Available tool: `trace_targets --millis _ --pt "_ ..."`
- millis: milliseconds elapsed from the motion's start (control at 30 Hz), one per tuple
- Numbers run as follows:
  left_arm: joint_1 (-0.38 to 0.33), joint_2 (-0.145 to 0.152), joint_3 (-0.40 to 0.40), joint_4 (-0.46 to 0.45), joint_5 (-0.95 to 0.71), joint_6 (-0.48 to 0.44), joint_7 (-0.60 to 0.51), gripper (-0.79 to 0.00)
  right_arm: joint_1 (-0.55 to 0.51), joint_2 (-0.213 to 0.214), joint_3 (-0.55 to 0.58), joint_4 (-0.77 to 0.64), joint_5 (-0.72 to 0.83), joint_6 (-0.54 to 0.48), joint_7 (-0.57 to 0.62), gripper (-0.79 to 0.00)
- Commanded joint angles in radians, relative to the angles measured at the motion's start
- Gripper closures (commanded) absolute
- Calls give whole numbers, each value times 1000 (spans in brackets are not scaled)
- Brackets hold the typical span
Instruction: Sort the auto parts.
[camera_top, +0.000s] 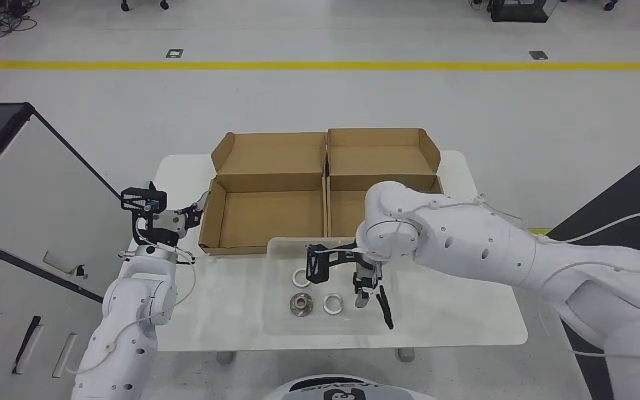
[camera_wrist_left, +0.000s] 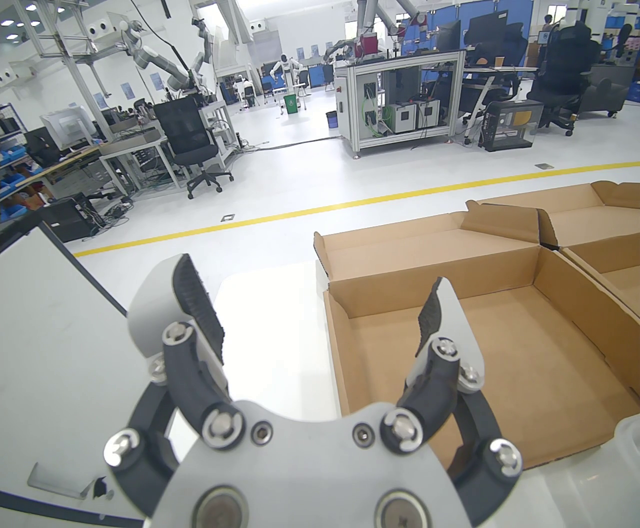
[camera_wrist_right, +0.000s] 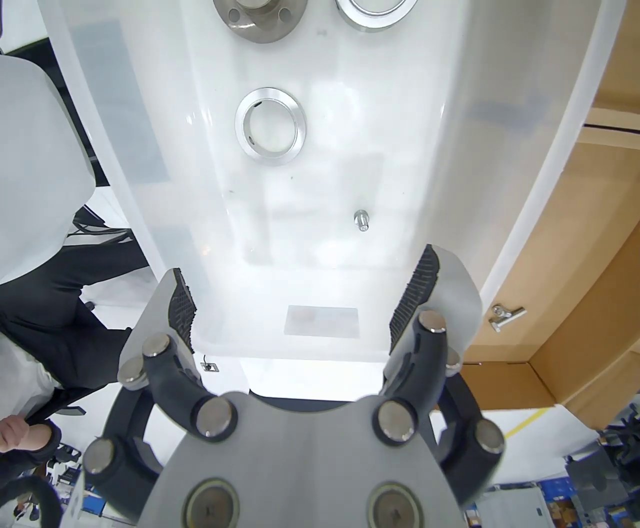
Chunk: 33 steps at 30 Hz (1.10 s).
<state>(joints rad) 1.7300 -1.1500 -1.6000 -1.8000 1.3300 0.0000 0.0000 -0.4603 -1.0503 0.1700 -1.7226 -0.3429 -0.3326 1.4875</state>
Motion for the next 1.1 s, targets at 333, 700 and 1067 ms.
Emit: trace_targets --millis 333,700,1067 --pt "0 0 0 0 0 0 0 -785 -38 -1 1 41 -57 28 -10 -785" --pt "0 0 0 0 0 0 0 -785 -71 -35 0 117 -83 5 0 -785" --pt "0 0 0 0 0 0 0 -785 -99 -70 0 168 -109 0 0 -570"
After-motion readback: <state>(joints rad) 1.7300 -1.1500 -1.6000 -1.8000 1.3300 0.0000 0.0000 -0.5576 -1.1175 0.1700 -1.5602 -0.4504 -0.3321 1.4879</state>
